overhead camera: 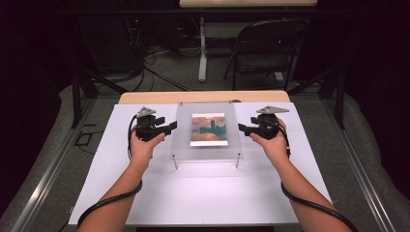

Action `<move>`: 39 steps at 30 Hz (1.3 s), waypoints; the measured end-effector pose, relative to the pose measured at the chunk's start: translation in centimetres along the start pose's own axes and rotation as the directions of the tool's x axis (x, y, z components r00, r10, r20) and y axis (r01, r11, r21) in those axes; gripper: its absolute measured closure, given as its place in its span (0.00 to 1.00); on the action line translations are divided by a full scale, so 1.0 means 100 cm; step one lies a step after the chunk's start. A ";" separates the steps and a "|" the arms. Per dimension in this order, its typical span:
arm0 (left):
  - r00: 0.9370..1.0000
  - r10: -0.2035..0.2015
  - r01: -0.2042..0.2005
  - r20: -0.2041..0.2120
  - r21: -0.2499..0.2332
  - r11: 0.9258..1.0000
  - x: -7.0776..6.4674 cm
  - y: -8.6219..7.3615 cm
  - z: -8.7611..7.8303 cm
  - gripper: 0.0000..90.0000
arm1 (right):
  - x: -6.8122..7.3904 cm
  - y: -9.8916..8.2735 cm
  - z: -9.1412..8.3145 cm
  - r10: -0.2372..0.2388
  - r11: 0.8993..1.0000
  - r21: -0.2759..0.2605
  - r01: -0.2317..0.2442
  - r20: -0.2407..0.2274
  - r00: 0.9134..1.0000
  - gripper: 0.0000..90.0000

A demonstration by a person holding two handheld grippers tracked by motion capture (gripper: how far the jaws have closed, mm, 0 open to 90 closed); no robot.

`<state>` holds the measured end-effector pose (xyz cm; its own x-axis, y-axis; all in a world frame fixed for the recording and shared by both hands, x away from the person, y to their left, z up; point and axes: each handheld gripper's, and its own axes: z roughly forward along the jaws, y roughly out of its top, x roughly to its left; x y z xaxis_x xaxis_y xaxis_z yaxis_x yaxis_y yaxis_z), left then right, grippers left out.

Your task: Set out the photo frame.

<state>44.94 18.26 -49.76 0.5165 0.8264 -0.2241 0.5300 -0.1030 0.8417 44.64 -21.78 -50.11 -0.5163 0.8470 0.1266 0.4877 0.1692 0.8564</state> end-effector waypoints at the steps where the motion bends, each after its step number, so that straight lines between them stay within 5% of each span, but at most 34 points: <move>1: 1.000 -0.005 0.006 -0.002 0.003 1.000 0.001 0.001 0.003 0.40 | -0.001 0.001 0.003 0.000 1.000 -0.001 0.000 0.001 1.000 0.37; 11: 0.999 -0.051 0.051 -0.004 0.038 0.998 0.011 0.005 0.026 0.40 | -0.010 0.008 0.030 0.049 0.999 0.017 -0.049 -0.010 0.999 0.37; 30: 0.991 -0.133 0.131 0.019 0.095 0.987 0.022 -0.003 0.049 0.40 | -0.018 0.004 0.054 0.146 0.986 0.088 -0.142 -0.049 0.988 0.37; 39: 0.988 -0.153 0.148 0.030 0.122 0.981 0.021 -0.008 0.058 0.40 | -0.016 0.000 0.061 0.144 0.983 0.127 -0.135 -0.064 0.987 0.37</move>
<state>49.50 16.88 -53.76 0.4495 0.8153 -0.3650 0.6789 -0.0462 0.7328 49.80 -20.05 -53.36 -0.4846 0.8285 0.2805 0.6387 0.1160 0.7607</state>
